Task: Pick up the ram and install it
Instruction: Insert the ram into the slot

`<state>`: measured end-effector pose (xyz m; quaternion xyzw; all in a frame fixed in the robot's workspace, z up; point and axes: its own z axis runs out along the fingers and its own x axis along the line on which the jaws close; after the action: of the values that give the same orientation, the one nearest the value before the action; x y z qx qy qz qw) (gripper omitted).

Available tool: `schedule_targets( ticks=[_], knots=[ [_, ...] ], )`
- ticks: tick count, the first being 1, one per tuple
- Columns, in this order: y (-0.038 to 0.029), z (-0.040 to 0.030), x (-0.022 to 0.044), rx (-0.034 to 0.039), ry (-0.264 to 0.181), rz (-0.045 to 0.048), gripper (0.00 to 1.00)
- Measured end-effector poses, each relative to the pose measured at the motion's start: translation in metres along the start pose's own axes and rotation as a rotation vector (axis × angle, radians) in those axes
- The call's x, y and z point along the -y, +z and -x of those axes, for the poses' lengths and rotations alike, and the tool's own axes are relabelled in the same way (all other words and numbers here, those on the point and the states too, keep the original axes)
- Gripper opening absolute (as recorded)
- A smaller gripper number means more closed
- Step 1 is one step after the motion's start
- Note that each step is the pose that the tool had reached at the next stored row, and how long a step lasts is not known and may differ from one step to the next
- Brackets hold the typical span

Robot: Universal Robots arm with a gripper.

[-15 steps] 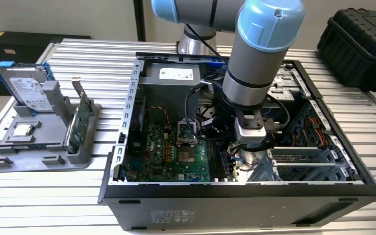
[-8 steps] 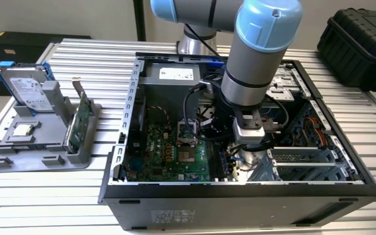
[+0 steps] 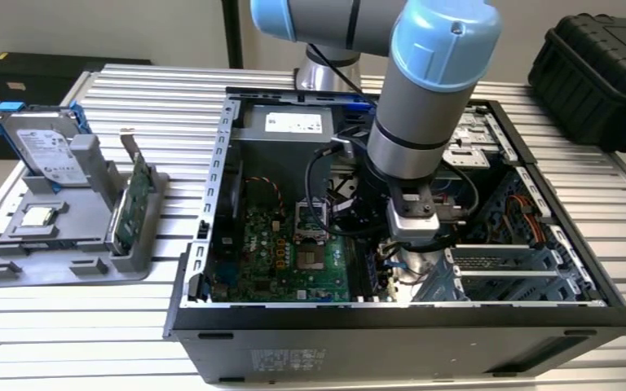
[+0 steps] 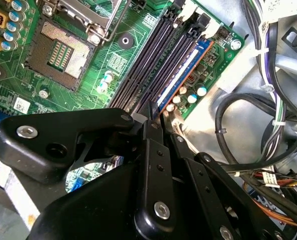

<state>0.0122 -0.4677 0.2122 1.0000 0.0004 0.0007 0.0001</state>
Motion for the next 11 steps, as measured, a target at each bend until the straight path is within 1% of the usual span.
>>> schedule_targets(
  ticks=[3, 4, 5, 9, 11],
  knots=[
    [0.0001, 0.0, 0.0, 0.0, 0.0, -0.0003, 0.0],
    [0.0007, 0.0, 0.0004, -0.0002, 0.0, -0.0025, 0.0],
    [0.0007, 0.0, 0.0003, -0.0002, 0.0, -0.0016, 1.0],
    [0.0002, 0.0, 0.0001, 0.0, 0.0, -0.0003, 1.0],
    [-0.0029, 0.0, 0.0, 0.0, 0.0, -0.0004, 1.0]
  ],
)
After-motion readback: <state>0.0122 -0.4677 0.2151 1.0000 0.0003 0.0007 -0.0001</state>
